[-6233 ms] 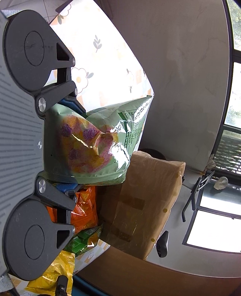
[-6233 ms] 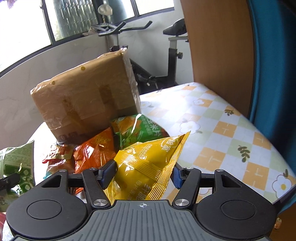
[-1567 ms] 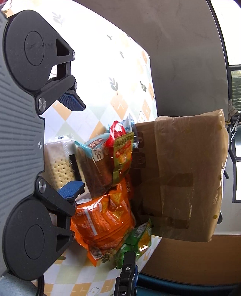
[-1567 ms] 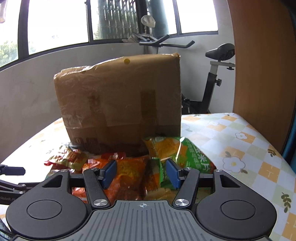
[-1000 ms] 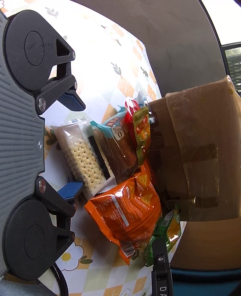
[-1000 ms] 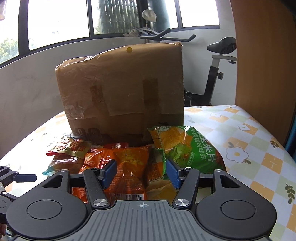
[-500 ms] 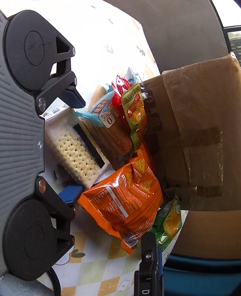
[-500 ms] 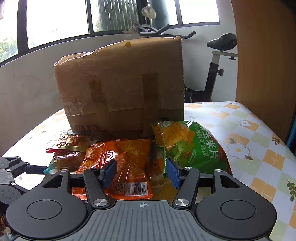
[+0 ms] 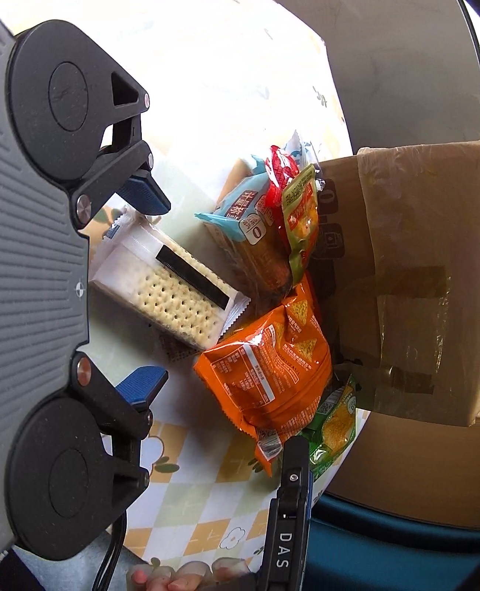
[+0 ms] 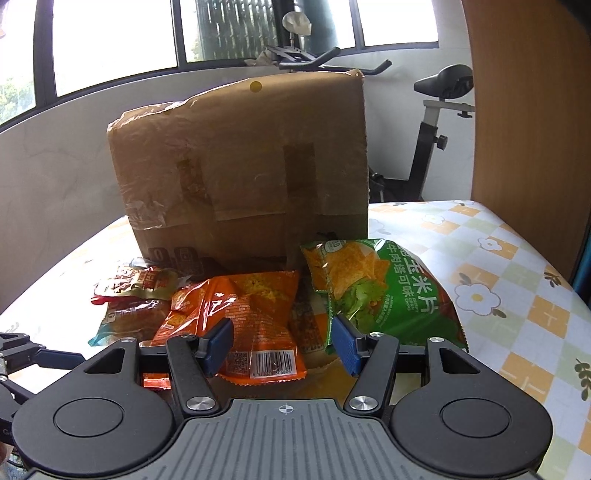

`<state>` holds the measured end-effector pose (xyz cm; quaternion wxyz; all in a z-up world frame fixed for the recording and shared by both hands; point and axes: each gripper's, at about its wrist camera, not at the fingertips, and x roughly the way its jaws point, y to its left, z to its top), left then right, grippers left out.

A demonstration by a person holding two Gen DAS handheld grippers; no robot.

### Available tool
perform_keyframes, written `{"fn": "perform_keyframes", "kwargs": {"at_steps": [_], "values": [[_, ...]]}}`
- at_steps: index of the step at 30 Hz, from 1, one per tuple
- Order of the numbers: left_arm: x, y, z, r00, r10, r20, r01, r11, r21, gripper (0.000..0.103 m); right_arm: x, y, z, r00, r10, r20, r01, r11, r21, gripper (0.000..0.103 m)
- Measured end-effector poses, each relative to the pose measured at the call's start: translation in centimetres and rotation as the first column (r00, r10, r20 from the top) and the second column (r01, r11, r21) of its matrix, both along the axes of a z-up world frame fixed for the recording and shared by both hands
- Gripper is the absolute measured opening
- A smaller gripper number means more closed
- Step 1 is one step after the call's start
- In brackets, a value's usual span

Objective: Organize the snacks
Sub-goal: 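Reach the left tool to the white cracker pack while the right tool reaches the orange chip bag, then close the left tool on the cracker pack while the right tool grips the orange chip bag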

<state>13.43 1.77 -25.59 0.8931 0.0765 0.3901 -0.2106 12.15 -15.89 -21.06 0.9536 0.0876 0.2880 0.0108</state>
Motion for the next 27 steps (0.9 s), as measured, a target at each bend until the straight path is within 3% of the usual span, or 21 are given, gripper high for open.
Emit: {"fn": "perform_keyframes", "kwargs": {"at_steps": [3, 7, 13, 16, 20, 27], "values": [[-0.1, 0.1, 0.2, 1.0, -0.019, -0.015, 0.019, 0.999, -0.031, 0.085, 0.0, 0.0, 0.0, 1.0, -0.003, -0.002, 0.003, 1.0, 0.001, 0.055], [1.0, -0.3, -0.3, 0.999, -0.006, -0.032, 0.006, 1.0, 0.001, 0.067, 0.0, 0.1, 0.0, 1.0, 0.002, -0.004, -0.002, 1.0, -0.004, 0.055], [2.0, -2.0, -0.8, 1.0, -0.016, -0.001, 0.016, 0.998, 0.068, 0.066, 0.0, 0.0, -0.1, 1.0, -0.001, -0.008, 0.001, 1.0, 0.001, 0.055], [2.1, -2.3, -0.8, 1.0, -0.001, 0.006, 0.0, 0.999, 0.054, 0.056, 0.0, 0.1, -0.1, 1.0, 0.006, -0.007, -0.006, 1.0, 0.0, 0.055], [1.1, -2.1, -0.7, 0.999, 0.047, 0.026, -0.049, 0.996, 0.072, 0.055, 0.0, 0.0, -0.1, 1.0, 0.012, -0.005, -0.012, 1.0, 0.003, 0.056], [-0.9, 0.9, -0.7, 0.984, 0.176, 0.003, -0.176, 0.984, -0.002, 0.055, -0.1, 0.0, 0.1, 0.999, 0.027, -0.018, -0.027, 1.0, 0.004, 0.056]]}}
